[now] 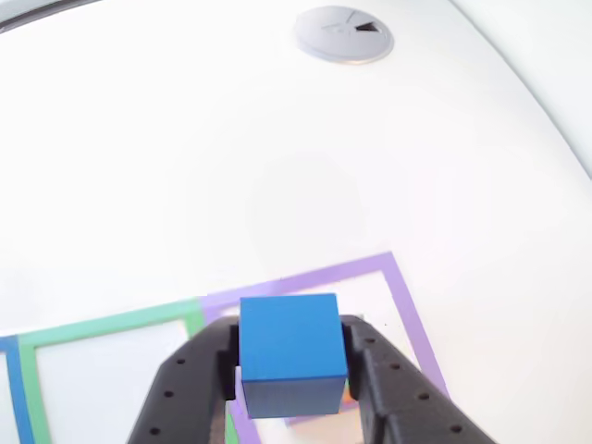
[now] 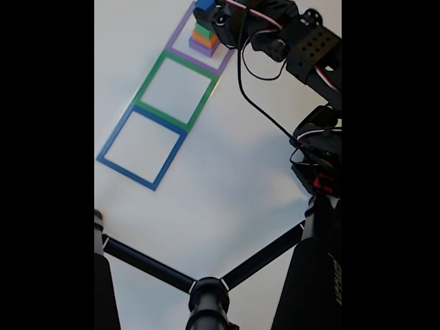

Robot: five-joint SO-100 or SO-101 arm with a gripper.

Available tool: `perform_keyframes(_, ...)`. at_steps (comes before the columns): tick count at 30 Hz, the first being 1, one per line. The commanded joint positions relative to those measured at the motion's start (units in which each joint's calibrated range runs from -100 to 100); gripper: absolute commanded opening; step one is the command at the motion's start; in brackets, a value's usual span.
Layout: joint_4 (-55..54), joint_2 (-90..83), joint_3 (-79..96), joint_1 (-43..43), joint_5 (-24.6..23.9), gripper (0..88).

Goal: Tower of hanoi

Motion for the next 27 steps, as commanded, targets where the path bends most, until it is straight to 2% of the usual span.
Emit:
perform_keyframes(1, 23.92, -3.31, -19.52, -2.52, 0.00, 3.2)
perform_keyframes(5, 34.86, -3.15, -29.97, -5.20, 0.00, 3.2)
perform_keyframes(13, 44.98, -3.71, -38.52, -11.24, 0.00, 3.0)
perform_keyframes(27, 44.33, -5.33, -37.79, -14.79, 0.00, 3.0)
